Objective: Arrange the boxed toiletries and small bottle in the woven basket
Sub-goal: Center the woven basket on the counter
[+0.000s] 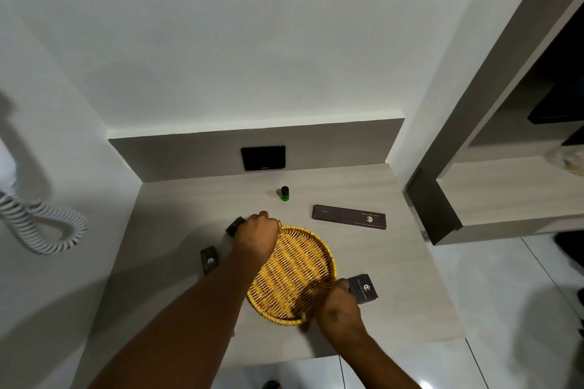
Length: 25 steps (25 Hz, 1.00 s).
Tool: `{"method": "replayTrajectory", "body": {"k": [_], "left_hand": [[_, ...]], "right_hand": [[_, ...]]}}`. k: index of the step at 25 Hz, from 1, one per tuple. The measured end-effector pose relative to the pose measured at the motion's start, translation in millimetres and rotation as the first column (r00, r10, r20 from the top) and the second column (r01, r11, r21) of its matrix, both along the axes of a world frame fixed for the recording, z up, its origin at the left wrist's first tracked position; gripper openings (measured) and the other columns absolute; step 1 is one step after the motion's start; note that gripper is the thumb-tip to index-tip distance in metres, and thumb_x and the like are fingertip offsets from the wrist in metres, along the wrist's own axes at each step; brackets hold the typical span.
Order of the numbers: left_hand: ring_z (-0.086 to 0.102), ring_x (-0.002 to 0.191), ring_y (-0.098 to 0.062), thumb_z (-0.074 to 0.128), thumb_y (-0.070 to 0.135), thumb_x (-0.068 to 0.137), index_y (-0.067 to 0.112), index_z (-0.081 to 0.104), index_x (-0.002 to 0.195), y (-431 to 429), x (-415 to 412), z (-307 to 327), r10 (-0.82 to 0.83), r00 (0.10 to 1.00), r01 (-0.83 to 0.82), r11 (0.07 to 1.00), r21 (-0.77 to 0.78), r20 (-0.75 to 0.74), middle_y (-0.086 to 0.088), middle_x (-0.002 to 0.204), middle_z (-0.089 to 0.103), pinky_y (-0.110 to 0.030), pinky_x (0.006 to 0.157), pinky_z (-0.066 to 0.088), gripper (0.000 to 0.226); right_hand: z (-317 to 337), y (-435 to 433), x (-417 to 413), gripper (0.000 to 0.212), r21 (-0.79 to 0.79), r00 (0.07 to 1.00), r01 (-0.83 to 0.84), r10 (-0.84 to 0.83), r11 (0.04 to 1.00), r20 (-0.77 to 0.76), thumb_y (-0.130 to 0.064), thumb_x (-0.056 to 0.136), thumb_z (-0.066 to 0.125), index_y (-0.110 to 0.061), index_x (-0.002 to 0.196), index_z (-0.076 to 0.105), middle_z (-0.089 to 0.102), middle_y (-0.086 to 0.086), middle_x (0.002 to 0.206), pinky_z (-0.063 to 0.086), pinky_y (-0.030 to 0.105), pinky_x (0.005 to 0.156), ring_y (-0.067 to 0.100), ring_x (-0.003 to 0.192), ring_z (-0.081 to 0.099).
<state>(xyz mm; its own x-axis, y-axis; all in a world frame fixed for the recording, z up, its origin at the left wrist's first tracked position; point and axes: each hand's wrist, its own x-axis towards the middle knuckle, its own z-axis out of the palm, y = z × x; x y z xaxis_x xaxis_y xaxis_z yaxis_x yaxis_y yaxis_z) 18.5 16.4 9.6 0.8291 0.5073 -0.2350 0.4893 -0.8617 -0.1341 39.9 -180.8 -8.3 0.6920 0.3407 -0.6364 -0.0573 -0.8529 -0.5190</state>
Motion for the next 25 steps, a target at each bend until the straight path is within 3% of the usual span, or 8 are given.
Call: {"method": "replayTrajectory", "body": {"k": [5,8,13,18,21,25], "left_hand": [[0.063,0.095,-0.027,0.057,0.009,0.093,0.012,0.064,0.112,10.5,-12.8,-7.0,0.14,0.99,-0.141,0.986,-0.087,-0.013,-0.012,0.109,0.062,-0.035,0.082,0.056,0.021],[0.067,0.088,-0.027,0.054,0.013,0.094,0.008,0.068,0.103,13.8,-26.2,-11.2,0.258,0.966,-0.256,0.957,-0.133,-0.005,-0.012,0.1,0.068,-0.037,0.078,0.058,0.018],[0.066,0.096,-0.028,0.047,0.022,0.098,0.007,0.065,0.105,9.3,-46.2,-16.0,0.418,0.907,-0.396,0.886,-0.241,0.049,-0.011,0.103,0.068,-0.039,0.082,0.054,0.024],[0.066,0.091,-0.026,0.048,0.029,0.098,0.008,0.066,0.1,-1.7,-58.9,-21.7,0.455,0.889,-0.43,0.868,-0.249,0.048,-0.009,0.097,0.068,-0.032,0.069,0.046,0.027],[0.067,0.08,-0.023,0.049,0.028,0.097,0.007,0.068,0.095,-4.5,-62.6,-25.9,0.466,0.883,-0.433,0.849,-0.303,0.046,-0.009,0.089,0.069,-0.031,0.065,0.051,0.029],[0.067,0.081,-0.022,0.049,0.028,0.098,0.008,0.068,0.093,-7.7,-64.7,-24.7,0.467,0.884,-0.437,0.848,-0.3,0.033,-0.009,0.089,0.07,-0.031,0.069,0.053,0.028]], "right_hand": [[-4.3,11.3,22.4,0.031,-0.07,0.993,-0.024,0.032,0.997,0.115,-0.004,0.09,0.055,-0.001,0.119,0.044,0.062,0.02,0.119,0.05,0.037,0.079,0.034,0.108,0.061],[-3.1,20.2,38.9,0.025,-0.1,0.977,-0.091,0.108,0.991,0.183,-0.008,0.094,0.052,-0.002,0.118,0.05,0.064,0.017,0.116,0.051,0.036,0.083,0.032,0.105,0.063],[1.9,35.9,63.2,0.022,-0.119,0.927,-0.212,0.238,0.97,0.29,-0.01,0.097,0.047,-0.004,0.115,0.057,0.065,0.015,0.114,0.05,0.034,0.079,0.03,0.099,0.064],[6.0,44.2,75.5,0.022,-0.183,0.868,-0.3,0.347,0.936,0.355,-0.007,0.096,0.047,-0.004,0.115,0.058,0.066,0.015,0.112,0.051,0.035,0.077,0.03,0.097,0.064],[4.5,43.6,80.3,0.023,-0.195,0.855,-0.325,0.375,0.926,0.359,-0.007,0.095,0.048,-0.004,0.115,0.059,0.066,0.014,0.111,0.053,0.037,0.081,0.03,0.097,0.065],[3.4,43.7,81.9,0.023,-0.199,0.85,-0.335,0.387,0.921,0.358,-0.008,0.096,0.047,-0.005,0.114,0.06,0.066,0.015,0.112,0.052,0.037,0.081,0.03,0.098,0.064]]}}
